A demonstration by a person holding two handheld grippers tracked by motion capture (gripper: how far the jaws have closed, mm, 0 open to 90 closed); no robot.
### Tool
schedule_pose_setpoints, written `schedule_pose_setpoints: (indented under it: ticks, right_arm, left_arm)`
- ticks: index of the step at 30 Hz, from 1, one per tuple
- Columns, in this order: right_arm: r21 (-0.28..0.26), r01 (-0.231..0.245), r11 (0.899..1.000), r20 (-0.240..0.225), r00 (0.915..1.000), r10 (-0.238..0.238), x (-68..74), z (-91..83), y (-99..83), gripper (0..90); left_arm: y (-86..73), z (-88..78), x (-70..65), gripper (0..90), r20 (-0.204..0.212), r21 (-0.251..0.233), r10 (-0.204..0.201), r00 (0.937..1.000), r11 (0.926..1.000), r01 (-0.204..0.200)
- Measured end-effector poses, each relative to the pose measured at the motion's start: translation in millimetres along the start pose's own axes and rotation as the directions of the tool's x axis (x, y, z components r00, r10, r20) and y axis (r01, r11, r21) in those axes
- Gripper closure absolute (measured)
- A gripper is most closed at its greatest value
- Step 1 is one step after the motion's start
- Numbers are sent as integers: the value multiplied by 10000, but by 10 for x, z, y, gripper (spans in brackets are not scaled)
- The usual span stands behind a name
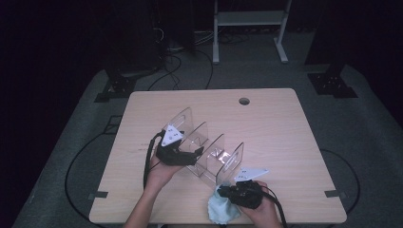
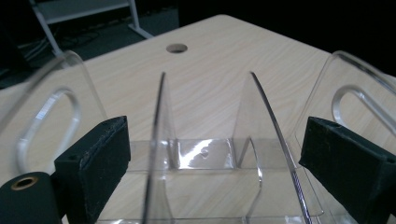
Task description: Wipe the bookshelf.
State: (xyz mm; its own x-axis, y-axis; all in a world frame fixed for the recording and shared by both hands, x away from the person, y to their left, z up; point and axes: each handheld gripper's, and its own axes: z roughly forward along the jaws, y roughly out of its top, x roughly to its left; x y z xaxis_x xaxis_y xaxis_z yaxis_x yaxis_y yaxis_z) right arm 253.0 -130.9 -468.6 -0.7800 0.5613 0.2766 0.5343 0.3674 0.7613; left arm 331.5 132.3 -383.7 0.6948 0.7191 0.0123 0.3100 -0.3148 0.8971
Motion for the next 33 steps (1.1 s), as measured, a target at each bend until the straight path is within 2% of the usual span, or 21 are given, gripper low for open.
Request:
schedule_pose_setpoints:
  ticks: [2,5,7,9,13,16,17,20,24,30,33]
  right_arm:
    - [-2,-32,10000,-11,10000,32,0,-11,-3,831]
    - [-34,-39,10000,-13,10000,39,0,-19,-2,831]
    - [-89,-63,9999,-36,10000,63,1,-38,4,832]
    - [-110,-70,9999,-32,10000,69,3,-46,6,832]
    - [-512,-207,9985,-137,9997,200,19,-126,33,834]
    - [-914,-57,9958,-54,10000,52,54,-217,75,834]
    - [-914,-57,9958,-54,10000,52,54,-217,75,834]
    - [-1213,-26,9926,-38,10000,22,98,-292,127,834]
    - [-1385,58,9903,-85,9999,-71,130,-318,157,834]
    - [-1432,250,9894,-46,9997,-259,158,-298,199,834]
    - [-1420,255,9895,32,9997,-253,160,-280,209,834]
  left_arm:
    - [36,-101,84,83,-178,-272,-83,9998,9996,78]
    - [45,-166,163,82,-325,-384,-162,9993,9992,150]
    - [38,-245,281,82,-518,-458,-277,9983,9986,254]
    - [29,-266,331,82,-603,-477,-258,9978,9986,230]
    - [2,-291,447,77,-854,-310,-119,9963,9995,93]
    - [-7,-296,567,72,-967,-223,-76,9953,9997,55]
    - [-7,-296,567,72,-967,-223,-76,9953,9997,55]
    - [-19,-254,649,72,-873,-31,-90,9961,10000,87]
    - [-77,-152,767,72,-588,323,-420,9974,9985,439]
    - [-121,-20,841,81,-115,702,-610,9981,9956,616]
    - [-146,35,843,124,398,940,-609,9974,9939,569]
